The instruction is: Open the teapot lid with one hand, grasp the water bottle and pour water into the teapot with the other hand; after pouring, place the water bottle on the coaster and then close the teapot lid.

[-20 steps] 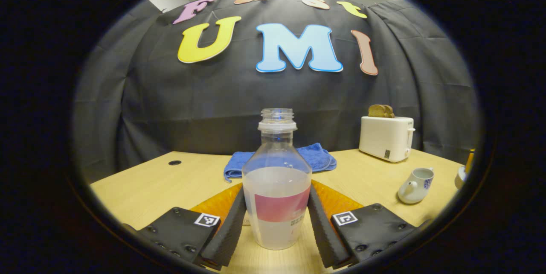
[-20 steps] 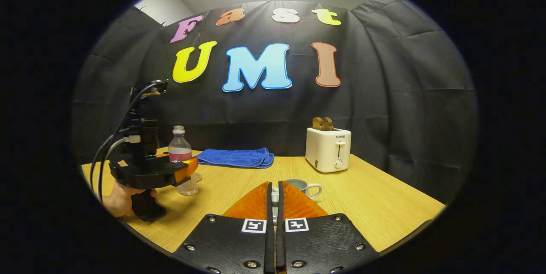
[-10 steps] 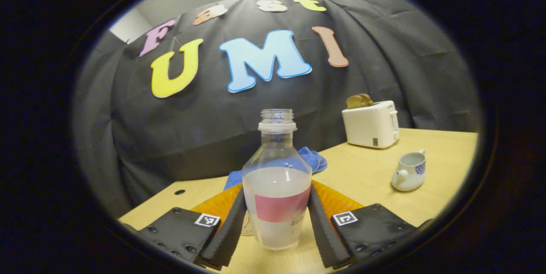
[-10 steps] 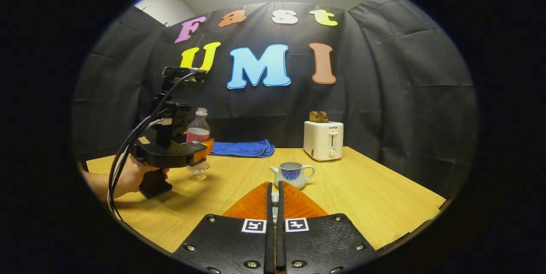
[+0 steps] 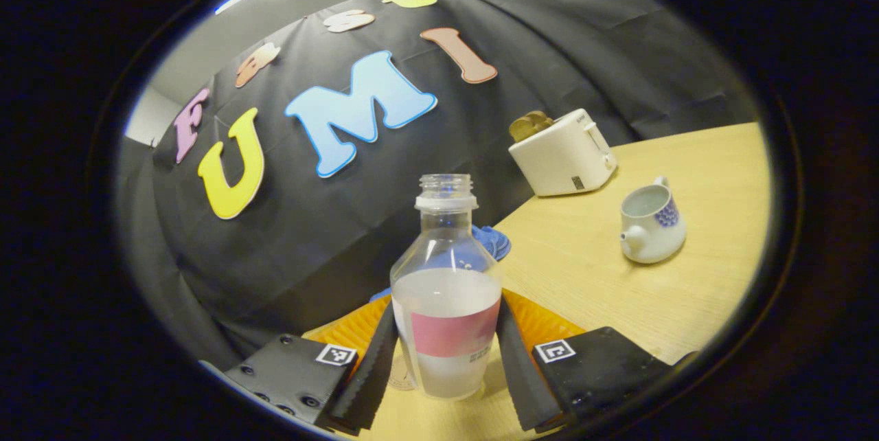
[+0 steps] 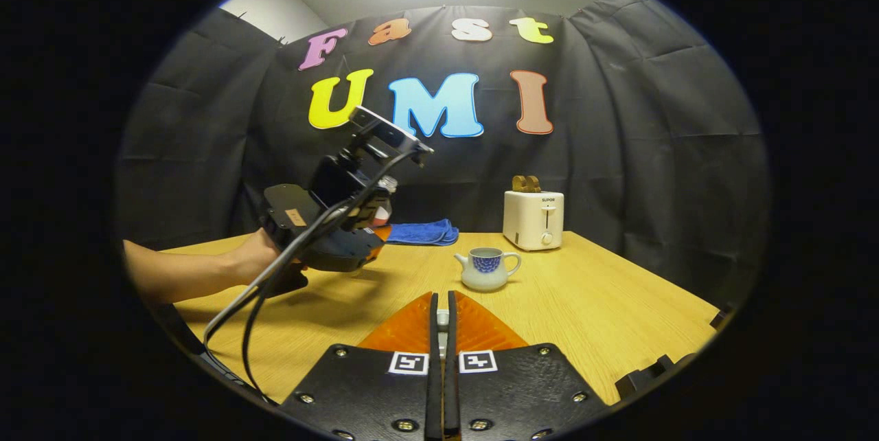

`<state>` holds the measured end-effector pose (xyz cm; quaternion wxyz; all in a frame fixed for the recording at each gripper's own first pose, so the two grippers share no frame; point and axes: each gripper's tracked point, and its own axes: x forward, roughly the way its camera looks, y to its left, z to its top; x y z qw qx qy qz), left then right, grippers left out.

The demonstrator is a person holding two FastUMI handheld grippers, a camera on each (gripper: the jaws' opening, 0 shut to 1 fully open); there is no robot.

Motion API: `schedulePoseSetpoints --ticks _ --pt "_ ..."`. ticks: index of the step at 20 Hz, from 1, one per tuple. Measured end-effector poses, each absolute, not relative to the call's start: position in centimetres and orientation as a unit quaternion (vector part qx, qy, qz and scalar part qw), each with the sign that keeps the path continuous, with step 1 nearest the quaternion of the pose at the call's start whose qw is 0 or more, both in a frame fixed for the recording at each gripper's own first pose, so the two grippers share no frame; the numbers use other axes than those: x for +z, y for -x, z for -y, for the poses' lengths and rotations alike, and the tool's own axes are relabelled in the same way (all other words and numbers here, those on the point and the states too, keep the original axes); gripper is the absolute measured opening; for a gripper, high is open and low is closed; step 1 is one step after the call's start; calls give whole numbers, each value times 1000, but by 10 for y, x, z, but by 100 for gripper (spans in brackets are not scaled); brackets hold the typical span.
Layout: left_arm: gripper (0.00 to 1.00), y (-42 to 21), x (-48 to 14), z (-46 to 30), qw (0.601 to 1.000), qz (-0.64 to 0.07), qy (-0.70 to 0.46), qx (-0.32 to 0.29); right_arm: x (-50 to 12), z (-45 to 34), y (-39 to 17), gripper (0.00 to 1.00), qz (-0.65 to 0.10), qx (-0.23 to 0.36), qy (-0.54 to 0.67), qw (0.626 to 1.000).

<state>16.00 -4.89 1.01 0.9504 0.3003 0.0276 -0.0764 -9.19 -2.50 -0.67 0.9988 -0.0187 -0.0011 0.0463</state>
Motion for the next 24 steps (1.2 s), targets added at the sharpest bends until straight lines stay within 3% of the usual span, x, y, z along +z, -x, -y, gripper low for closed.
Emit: schedulePoseSetpoints --ticks 2,3,4,16,24 --pt "86 -163 8 53 939 -29 -334 -73 -9 26 93 2 -2 43 26 999" --pt "74 -164 10 56 931 -29 -358 -70 -9 26 95 2 -2 44 22 999" --pt "85 -166 9 58 921 -29 -384 -67 -8 25 98 2 -3 46 18 999" --pt "86 -174 -7 117 811 -17 -574 -107 -10 32 106 2 -4 47 14 999" --pt "86 -181 -25 139 766 -26 -630 -124 -11 38 105 2 -5 43 8 999"
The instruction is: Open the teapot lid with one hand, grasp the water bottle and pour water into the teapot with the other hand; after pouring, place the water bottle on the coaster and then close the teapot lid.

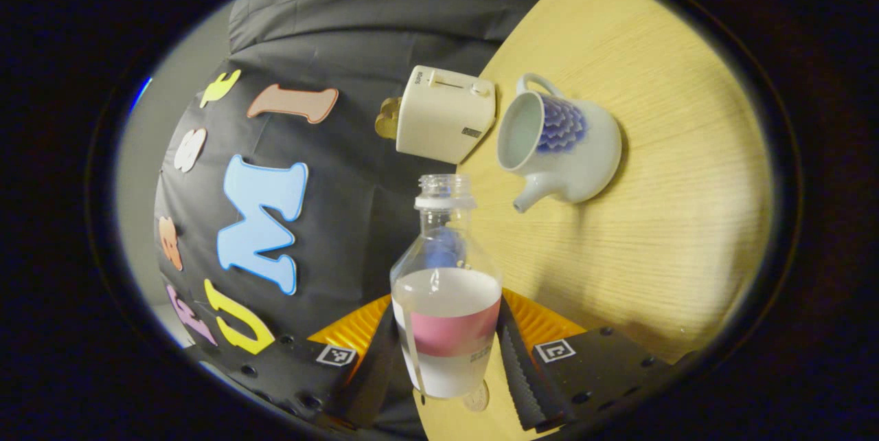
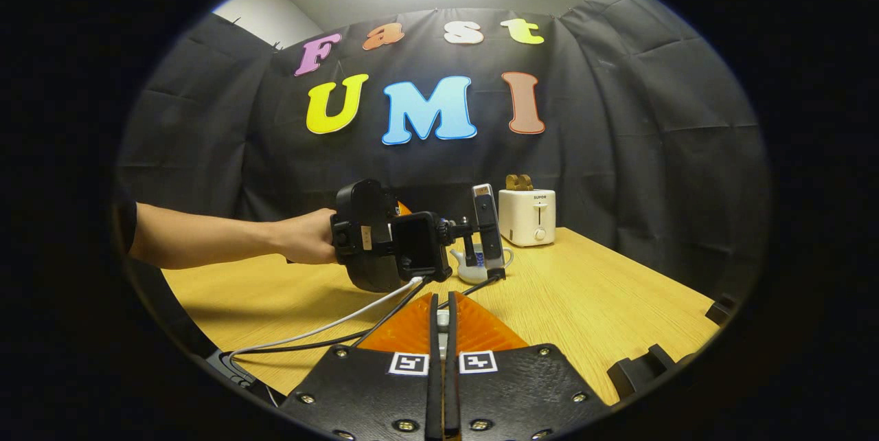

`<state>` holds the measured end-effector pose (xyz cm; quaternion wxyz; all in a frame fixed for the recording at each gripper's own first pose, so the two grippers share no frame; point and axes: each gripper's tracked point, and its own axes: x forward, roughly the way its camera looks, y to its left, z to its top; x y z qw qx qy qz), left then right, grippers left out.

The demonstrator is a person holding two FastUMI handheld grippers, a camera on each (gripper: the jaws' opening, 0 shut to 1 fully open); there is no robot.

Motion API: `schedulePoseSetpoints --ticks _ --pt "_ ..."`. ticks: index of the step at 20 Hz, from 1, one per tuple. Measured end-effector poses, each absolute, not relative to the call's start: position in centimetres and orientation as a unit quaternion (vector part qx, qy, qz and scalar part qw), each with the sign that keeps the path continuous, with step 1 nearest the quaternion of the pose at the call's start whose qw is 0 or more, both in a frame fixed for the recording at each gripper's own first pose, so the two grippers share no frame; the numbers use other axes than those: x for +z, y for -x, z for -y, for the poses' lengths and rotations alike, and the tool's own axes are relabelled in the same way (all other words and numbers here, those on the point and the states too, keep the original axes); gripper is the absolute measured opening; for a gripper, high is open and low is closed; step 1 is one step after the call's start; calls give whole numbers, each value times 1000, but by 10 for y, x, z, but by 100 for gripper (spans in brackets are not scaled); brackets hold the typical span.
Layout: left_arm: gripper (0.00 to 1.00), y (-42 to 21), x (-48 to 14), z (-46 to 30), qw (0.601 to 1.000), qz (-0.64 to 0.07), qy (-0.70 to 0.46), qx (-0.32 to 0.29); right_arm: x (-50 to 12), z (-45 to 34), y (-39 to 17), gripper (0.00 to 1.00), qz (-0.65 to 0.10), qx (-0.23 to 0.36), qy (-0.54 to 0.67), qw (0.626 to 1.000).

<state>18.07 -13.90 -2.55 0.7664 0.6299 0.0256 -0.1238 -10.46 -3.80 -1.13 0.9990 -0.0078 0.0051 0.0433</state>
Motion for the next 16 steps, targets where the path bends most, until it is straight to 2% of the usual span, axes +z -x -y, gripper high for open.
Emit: schedulePoseSetpoints --ticks 16 --pt "86 -182 -17 160 671 -16 -728 -139 -12 49 102 2 -8 32 -2 999"
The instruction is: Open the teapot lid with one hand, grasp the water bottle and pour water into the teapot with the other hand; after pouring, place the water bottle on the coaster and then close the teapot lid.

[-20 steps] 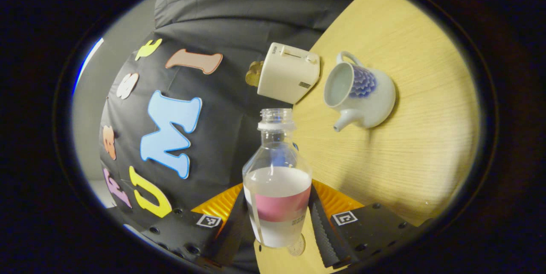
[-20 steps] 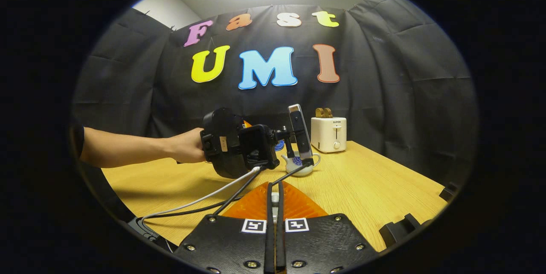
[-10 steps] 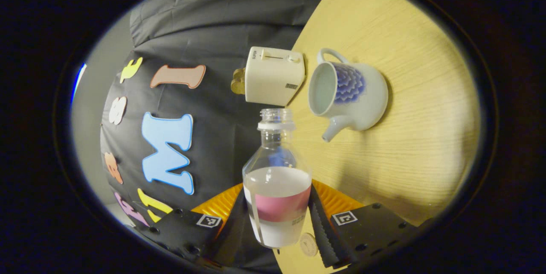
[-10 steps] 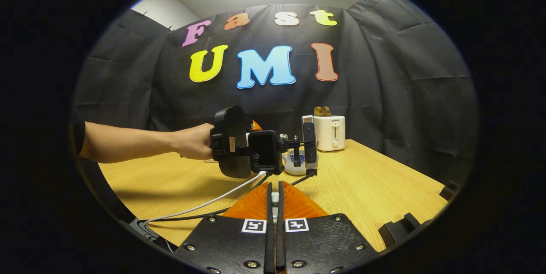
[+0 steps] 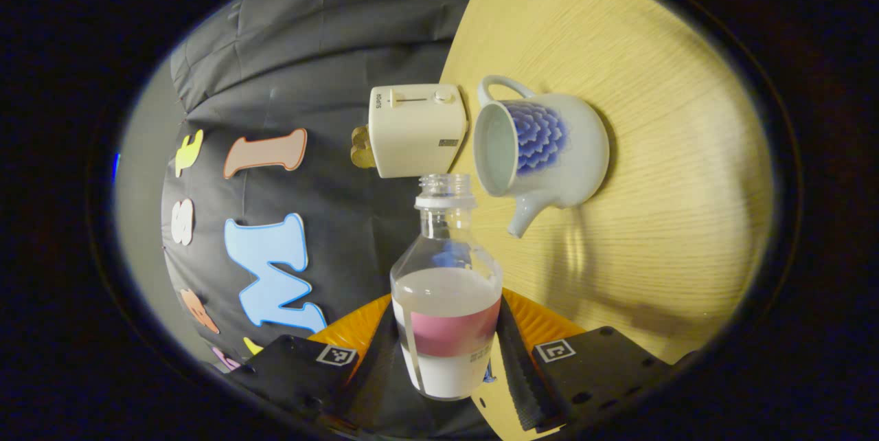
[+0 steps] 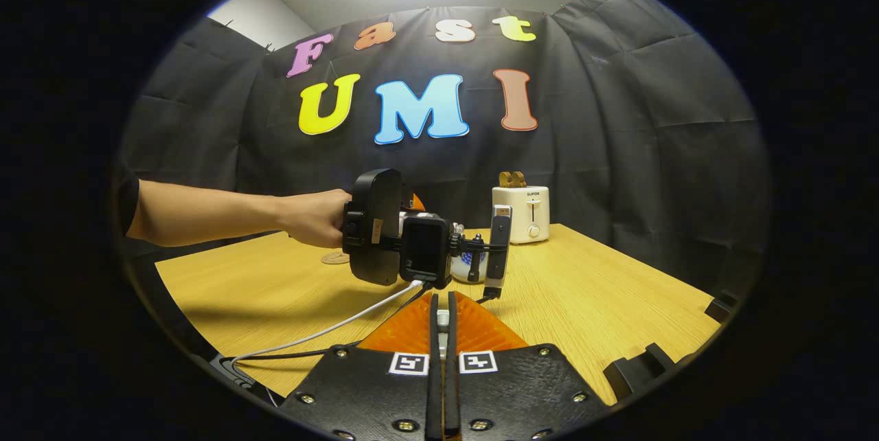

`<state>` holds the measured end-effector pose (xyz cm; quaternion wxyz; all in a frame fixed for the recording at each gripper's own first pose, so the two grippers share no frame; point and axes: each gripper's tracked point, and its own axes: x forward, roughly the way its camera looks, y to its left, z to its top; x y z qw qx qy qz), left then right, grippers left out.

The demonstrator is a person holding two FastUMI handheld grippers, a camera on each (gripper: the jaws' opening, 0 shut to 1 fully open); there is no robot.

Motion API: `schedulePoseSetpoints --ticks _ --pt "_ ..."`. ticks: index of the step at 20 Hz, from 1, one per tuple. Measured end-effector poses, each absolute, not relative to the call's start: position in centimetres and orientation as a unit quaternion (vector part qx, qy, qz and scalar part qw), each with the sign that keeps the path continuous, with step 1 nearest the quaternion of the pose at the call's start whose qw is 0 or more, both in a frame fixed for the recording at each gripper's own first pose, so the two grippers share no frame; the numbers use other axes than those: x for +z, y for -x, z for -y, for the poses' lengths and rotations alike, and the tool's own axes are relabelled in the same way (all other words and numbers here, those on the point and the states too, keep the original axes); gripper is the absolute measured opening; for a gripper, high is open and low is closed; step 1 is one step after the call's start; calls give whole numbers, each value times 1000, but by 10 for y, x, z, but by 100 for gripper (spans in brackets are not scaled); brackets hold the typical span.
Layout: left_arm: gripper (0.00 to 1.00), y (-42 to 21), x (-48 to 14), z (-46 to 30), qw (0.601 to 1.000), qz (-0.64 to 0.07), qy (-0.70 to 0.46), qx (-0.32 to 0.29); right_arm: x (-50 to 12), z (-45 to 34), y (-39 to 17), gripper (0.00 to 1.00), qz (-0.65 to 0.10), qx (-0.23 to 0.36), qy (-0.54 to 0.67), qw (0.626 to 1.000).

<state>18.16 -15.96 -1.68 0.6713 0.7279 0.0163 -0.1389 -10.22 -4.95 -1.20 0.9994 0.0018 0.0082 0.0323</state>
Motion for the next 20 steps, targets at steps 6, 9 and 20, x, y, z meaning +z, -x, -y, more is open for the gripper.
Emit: schedulePoseSetpoints --ticks 6,9,20 --pt "86 -185 -9 162 636 -9 -759 -139 -11 50 101 2 -10 33 -2 999" --pt "86 -190 -9 160 615 -16 -775 -140 -10 51 102 2 -7 32 1 999" --pt "86 -184 -8 163 556 -20 -820 -138 -20 55 100 2 -25 28 -1 999"
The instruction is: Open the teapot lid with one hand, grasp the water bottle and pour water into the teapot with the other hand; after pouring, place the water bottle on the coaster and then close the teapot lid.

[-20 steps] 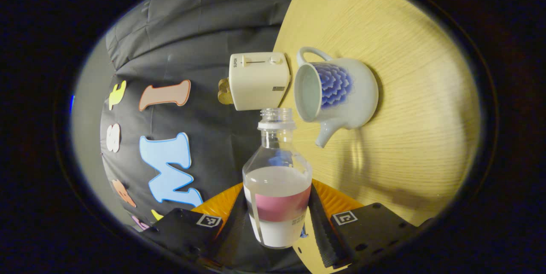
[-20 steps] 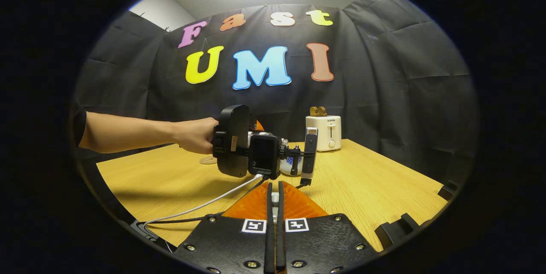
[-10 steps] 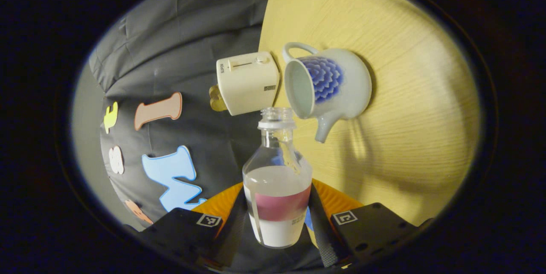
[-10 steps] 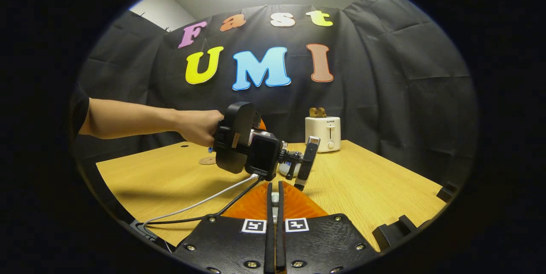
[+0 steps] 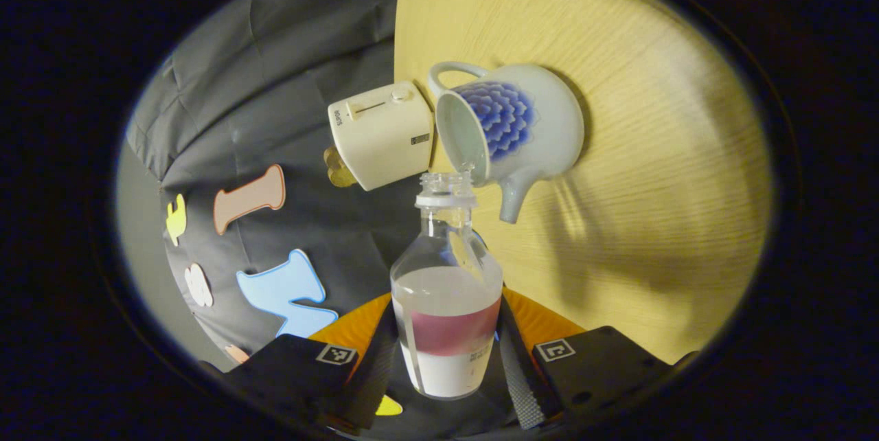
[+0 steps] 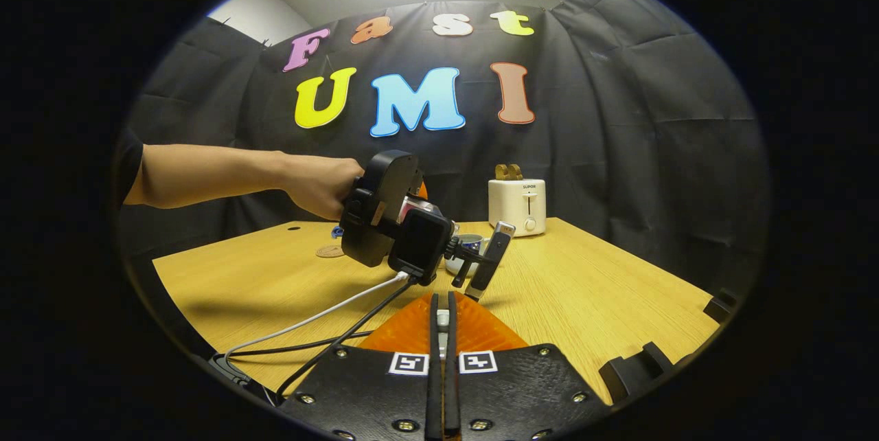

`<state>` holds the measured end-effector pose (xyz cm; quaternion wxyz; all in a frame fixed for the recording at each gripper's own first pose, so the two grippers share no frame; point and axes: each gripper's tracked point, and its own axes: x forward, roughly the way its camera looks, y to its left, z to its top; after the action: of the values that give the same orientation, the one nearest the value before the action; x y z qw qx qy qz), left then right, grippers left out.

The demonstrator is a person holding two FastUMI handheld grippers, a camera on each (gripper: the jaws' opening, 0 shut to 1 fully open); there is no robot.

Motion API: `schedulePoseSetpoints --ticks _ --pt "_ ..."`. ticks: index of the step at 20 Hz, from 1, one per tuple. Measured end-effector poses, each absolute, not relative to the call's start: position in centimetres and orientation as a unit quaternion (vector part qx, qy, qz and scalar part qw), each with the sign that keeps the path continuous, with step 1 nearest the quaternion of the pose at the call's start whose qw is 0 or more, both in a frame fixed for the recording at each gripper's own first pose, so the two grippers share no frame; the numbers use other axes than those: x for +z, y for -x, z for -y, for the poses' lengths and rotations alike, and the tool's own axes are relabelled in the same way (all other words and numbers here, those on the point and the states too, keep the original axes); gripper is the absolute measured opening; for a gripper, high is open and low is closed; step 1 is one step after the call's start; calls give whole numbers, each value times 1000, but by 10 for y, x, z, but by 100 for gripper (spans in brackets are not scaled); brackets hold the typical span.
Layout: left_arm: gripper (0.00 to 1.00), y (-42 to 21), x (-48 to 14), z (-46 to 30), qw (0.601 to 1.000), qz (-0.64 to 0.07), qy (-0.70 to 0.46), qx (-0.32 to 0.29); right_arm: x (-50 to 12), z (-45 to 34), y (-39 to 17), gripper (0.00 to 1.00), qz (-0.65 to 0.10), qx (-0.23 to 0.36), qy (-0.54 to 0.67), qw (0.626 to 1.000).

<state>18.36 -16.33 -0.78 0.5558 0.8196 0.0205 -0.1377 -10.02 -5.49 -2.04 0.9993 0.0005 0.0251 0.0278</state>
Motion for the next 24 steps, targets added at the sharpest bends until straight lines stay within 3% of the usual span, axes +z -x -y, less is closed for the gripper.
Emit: schedulePoseSetpoints --ticks 24 --pt "86 -179 11 179 460 4 -876 -143 -23 56 103 2 -30 29 -1 999"
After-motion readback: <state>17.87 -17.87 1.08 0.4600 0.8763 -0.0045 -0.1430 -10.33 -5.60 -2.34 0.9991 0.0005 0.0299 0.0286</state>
